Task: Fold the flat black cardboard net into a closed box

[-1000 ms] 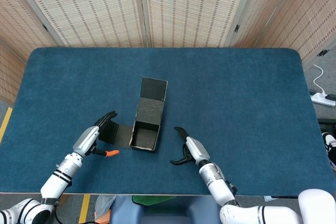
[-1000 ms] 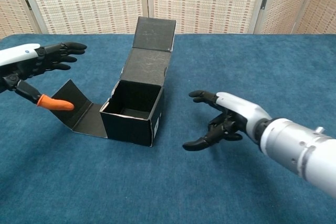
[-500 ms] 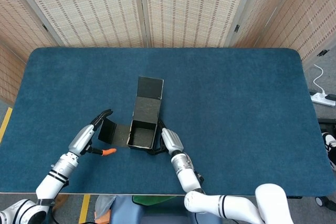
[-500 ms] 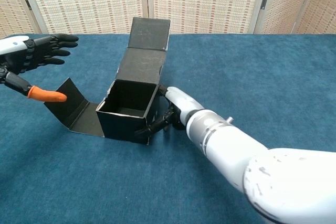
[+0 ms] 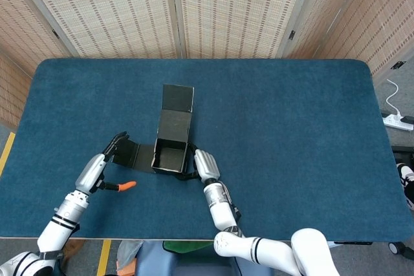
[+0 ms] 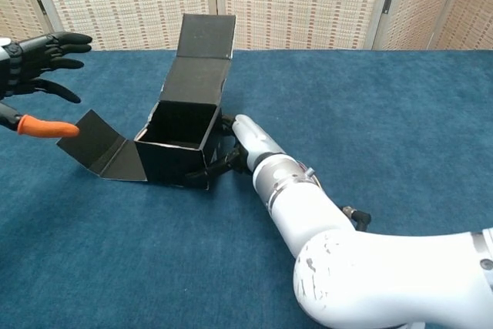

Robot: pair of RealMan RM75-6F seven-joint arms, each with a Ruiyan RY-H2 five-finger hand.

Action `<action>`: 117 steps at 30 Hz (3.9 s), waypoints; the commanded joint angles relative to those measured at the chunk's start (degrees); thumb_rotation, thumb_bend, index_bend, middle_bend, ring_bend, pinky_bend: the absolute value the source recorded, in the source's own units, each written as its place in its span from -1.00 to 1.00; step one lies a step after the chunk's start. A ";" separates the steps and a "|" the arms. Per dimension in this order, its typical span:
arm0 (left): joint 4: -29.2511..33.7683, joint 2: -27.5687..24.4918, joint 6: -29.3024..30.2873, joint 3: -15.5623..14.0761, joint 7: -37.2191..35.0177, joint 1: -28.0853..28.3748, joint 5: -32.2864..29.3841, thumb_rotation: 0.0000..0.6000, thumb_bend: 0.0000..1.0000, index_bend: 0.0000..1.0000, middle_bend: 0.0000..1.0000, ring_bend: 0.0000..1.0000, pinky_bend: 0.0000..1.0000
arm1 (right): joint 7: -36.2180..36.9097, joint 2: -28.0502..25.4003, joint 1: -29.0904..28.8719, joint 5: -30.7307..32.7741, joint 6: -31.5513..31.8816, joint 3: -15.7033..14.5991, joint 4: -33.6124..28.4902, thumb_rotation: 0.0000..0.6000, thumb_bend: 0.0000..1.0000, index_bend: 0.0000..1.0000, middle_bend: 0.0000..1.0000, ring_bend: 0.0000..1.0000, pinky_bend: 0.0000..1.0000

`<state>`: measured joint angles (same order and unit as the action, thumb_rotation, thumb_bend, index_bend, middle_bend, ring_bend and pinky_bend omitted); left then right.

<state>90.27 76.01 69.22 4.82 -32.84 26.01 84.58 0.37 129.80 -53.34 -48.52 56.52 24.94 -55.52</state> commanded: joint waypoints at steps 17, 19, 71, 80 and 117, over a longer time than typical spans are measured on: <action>-7.91 0.41 -5.82 -12.22 -6.50 7.28 22.26 1.00 -0.56 -0.16 -0.12 0.65 0.73 | 19.20 -24.98 12.66 7.58 -17.66 7.19 -37.62 1.00 -0.30 -0.04 0.08 0.77 1.00; -8.05 1.13 -7.19 -11.33 -5.74 7.70 19.98 1.00 -0.56 -0.21 -0.18 0.65 0.75 | 20.69 -26.92 14.01 7.51 -18.87 6.76 -39.93 1.00 -0.30 -0.04 0.08 0.77 1.00; -35.05 19.97 9.57 -4.43 17.43 12.98 23.61 1.00 -0.27 -0.26 -0.26 0.65 0.76 | 21.46 -25.88 15.46 -11.55 -17.75 -8.55 -26.39 1.00 -0.30 -0.04 0.00 0.77 1.00; -47.91 26.86 10.04 -7.32 14.81 14.36 24.13 1.00 -0.27 -0.22 -0.23 0.65 0.76 | 21.19 -21.60 14.93 -15.42 -15.72 -10.19 -18.61 1.00 -0.30 -0.04 0.00 0.77 1.00; -48.83 28.61 5.39 -13.08 23.97 16.30 22.40 1.00 -0.27 0.37 0.31 0.64 0.76 | 22.25 -19.73 17.90 -24.55 -9.43 -15.23 -16.99 1.00 -0.31 -0.04 0.00 0.76 1.00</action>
<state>41.46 104.55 74.79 -8.16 -9.17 42.25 107.00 22.60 110.08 -35.48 -73.03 47.07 9.75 -72.46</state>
